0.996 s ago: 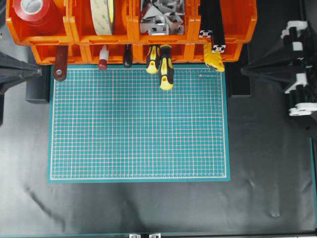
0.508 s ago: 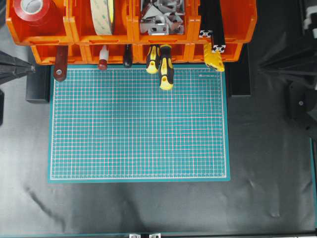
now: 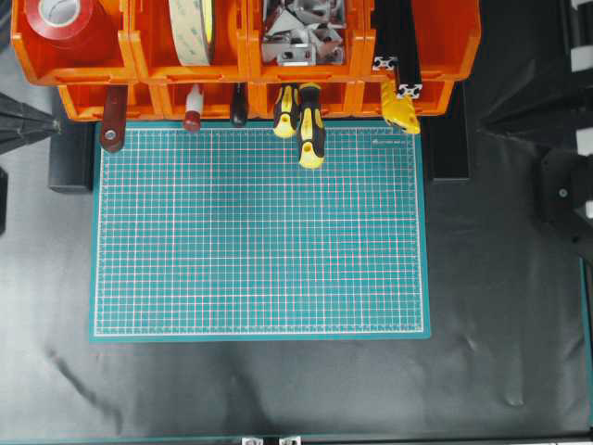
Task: Pick frame from container rack with right arm.
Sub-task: 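Move the right gripper toward the black extrusion bars in the orange rack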
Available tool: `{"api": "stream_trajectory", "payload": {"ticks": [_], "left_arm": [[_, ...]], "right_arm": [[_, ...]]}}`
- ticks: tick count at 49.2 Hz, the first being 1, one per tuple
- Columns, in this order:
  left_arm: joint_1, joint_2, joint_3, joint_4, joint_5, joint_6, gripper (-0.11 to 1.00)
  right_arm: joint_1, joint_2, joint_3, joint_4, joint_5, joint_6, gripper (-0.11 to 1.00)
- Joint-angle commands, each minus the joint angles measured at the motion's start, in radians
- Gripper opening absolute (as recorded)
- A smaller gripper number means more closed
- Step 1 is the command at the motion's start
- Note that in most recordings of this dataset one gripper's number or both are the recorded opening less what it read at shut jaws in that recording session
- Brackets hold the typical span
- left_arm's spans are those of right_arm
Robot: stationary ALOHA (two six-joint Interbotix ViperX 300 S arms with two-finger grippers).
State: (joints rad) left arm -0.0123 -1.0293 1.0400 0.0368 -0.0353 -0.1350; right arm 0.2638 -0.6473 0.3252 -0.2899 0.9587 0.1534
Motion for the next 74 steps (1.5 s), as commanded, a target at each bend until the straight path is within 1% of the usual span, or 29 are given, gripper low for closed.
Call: {"api": "stream_trajectory", "payload": {"ticks": [1, 6, 8, 12, 15, 19, 22, 24, 30, 35, 38, 41, 44, 47, 50, 54, 57, 60, 62, 67, 71, 74], "left_arm": [[-0.012, -0.002, -0.031, 0.003, -0.003, -0.006, 0.00], [-0.023, -0.002, -0.031, 0.003, 0.003, -0.008, 0.00], [-0.023, -0.002, -0.031, 0.003, 0.006, -0.008, 0.00], [-0.025, -0.002, -0.028, 0.003, 0.011, -0.009, 0.00], [-0.025, -0.002, -0.028, 0.003, 0.009, -0.009, 0.00], [-0.025, -0.002, -0.026, 0.003, 0.009, -0.009, 0.00], [-0.025, 0.000, -0.026, 0.003, 0.011, -0.009, 0.00], [-0.025, 0.000, -0.026, 0.003, 0.009, -0.009, 0.00], [-0.020, -0.002, -0.026, 0.003, 0.009, -0.009, 0.00], [-0.020, -0.002, -0.026, 0.003, 0.011, -0.009, 0.00], [-0.021, 0.000, -0.026, 0.003, 0.009, -0.009, 0.00], [-0.026, 0.003, -0.025, 0.003, 0.009, -0.009, 0.00], [-0.031, 0.009, -0.023, 0.003, 0.011, -0.009, 0.00], [-0.038, 0.017, -0.021, 0.003, 0.011, -0.009, 0.00], [-0.041, 0.025, -0.020, 0.003, 0.009, -0.009, 0.00], [-0.041, 0.029, -0.020, 0.003, 0.011, -0.009, 0.00], [-0.041, 0.029, -0.018, 0.003, 0.009, -0.008, 0.00], [-0.040, 0.028, -0.018, 0.003, 0.009, -0.005, 0.00], [-0.038, 0.026, -0.018, 0.003, 0.009, -0.005, 0.00], [-0.038, 0.021, -0.020, 0.003, 0.009, -0.005, 0.00], [-0.038, 0.020, -0.020, 0.003, 0.008, -0.008, 0.00], [-0.038, 0.020, -0.020, 0.003, 0.008, -0.008, 0.00]], "right_arm": [[0.052, 0.020, -0.037, -0.078, 0.025, 0.006, 0.00], [0.092, 0.064, -0.040, -0.152, 0.032, 0.046, 0.00], [0.120, 0.106, -0.054, -0.201, 0.041, 0.071, 0.00], [0.161, 0.181, -0.084, -0.293, 0.095, 0.097, 0.00], [0.176, 0.230, -0.101, -0.342, 0.175, 0.106, 0.00], [0.192, 0.282, -0.118, -0.380, 0.295, 0.110, 0.00], [0.207, 0.308, -0.132, -0.397, 0.351, 0.115, 0.00], [0.218, 0.319, -0.140, -0.408, 0.368, 0.115, 0.00], [0.250, 0.345, -0.141, -0.442, 0.370, 0.114, 0.00], [0.278, 0.367, -0.137, -0.511, 0.387, 0.110, 0.00], [0.287, 0.383, -0.127, -0.571, 0.402, 0.100, 0.00], [0.293, 0.396, -0.123, -0.606, 0.416, 0.086, 0.01], [0.295, 0.399, -0.118, -0.629, 0.420, 0.066, 0.06], [0.296, 0.399, -0.117, -0.635, 0.422, 0.043, 0.17], [0.295, 0.403, -0.110, -0.637, 0.425, 0.035, 0.32], [0.291, 0.410, -0.086, -0.647, 0.436, 0.040, 0.56], [0.293, 0.414, -0.057, -0.675, 0.446, 0.043, 0.72], [0.296, 0.420, -0.026, -0.703, 0.449, 0.046, 0.83], [0.296, 0.423, -0.011, -0.718, 0.446, 0.055, 0.84], [0.288, 0.430, 0.025, -0.758, 0.443, 0.089, 0.81], [0.268, 0.430, 0.051, -0.807, 0.433, 0.124, 0.81], [0.242, 0.426, 0.064, -0.830, 0.407, 0.144, 0.81]]}}
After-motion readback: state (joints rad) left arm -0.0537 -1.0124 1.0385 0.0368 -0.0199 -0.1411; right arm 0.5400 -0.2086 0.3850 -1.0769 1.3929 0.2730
